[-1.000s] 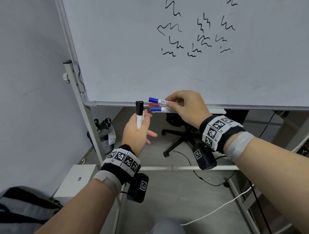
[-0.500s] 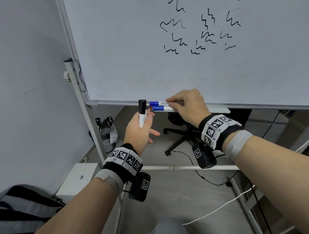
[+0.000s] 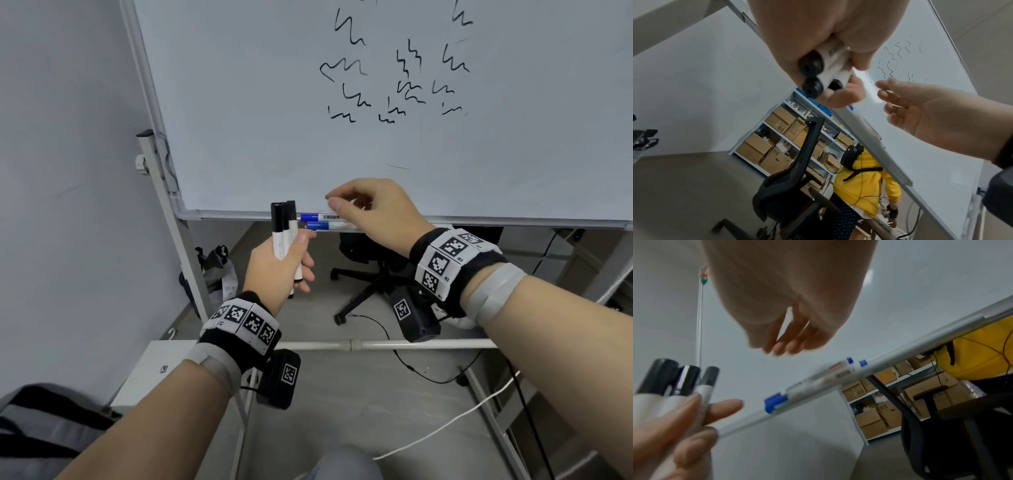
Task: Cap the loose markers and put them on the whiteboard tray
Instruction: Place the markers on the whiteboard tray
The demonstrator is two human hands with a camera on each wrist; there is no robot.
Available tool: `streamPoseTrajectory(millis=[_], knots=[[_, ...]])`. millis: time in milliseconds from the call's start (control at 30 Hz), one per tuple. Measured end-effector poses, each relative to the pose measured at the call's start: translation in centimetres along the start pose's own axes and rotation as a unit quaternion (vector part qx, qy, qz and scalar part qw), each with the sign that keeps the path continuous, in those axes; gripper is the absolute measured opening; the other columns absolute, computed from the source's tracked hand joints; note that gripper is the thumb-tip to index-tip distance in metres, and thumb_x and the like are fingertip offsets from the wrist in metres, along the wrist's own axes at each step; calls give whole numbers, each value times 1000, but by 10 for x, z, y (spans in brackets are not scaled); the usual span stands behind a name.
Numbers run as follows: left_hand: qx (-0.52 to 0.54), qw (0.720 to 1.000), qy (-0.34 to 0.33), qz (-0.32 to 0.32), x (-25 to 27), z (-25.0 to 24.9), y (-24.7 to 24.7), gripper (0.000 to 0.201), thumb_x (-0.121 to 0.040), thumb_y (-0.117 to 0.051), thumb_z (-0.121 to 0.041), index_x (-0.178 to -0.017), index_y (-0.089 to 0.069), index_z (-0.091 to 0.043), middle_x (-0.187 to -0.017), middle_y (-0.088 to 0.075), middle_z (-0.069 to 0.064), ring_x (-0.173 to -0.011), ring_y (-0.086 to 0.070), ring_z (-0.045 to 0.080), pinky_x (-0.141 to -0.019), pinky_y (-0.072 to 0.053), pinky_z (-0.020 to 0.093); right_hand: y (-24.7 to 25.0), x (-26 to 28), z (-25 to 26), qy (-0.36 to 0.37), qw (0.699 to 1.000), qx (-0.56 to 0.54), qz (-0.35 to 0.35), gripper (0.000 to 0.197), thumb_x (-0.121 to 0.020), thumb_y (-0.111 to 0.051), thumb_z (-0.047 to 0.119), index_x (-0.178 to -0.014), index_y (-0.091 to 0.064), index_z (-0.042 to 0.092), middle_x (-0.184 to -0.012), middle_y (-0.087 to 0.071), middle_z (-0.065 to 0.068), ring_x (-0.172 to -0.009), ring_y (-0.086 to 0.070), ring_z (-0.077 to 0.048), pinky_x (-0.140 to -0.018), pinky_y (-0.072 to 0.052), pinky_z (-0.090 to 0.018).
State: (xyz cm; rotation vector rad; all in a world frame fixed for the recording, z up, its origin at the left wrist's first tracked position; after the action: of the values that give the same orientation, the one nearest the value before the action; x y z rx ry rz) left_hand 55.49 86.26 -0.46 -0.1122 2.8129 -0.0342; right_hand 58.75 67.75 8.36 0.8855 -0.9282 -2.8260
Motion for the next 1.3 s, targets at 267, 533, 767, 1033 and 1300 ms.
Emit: streamPoseTrajectory(millis=[267, 533, 767, 1033, 1300], knots=[[53, 988, 24, 143, 20, -21, -63, 29, -106, -56, -31, -120, -65, -7, -100, -80, 17, -71, -77, 27, -42, -49, 28, 19, 29, 6, -62, 983, -118, 123, 22, -94, -75, 24, -106, -73, 5, -85, -75, -1, -77, -69, -8, -72, -54, -21], [30, 984, 34, 172, 21, -15, -106, 27, -105, -59, -31, -121, -70, -13, -104, -81, 10, -65, -74, 27, -38, -36, 26, 68, 49, -19, -81, 984, -140, 70, 27, -98, -70, 20, -123, -68, 11, -112, -79, -14, -102, -74, -19, -94, -58, -41], [50, 980, 63, 180, 16, -6, -132, 32, -106, -56, -31, -126, -64, -7, -112, -79, 10, -79, -78, 28, -38, -37, 26, 89, 54, -42, -98, 982, -159, 32, 30, -98, -69, 14, -127, -66, 7, -110, -79, -16, -110, -74, -27, -105, -55, -47], [29, 969, 59, 240, 19, -6, -152, 26, -106, -56, -26, -120, -68, -7, -83, -65, 10, -59, -65, 20, -38, -37, 24, 94, 60, -44, -118, 976, -175, 44, 41, -89, -78, 34, -127, -68, 20, -122, -74, -13, -115, -71, -21, -100, -59, -43], [44, 949, 77, 301, 33, -8, -160, 27, -107, -53, -24, -116, -69, -5, -76, -62, 8, -47, -59, 14, -36, -32, 22, 102, 65, -35, -113, 977, -142, 108, 30, -86, -82, 12, -115, -75, 7, -93, -79, -5, -84, -71, -10, -84, -56, -25]])
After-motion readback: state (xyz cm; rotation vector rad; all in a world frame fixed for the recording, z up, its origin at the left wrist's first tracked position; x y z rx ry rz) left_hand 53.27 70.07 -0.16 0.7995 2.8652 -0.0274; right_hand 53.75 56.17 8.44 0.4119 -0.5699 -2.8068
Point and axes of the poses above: each hand's wrist, its own x-axis away from the middle knuckle, its own y-axis out of the back of the hand, z = x × y, the point moved 6 cm from there along -x, towards the middle knuckle
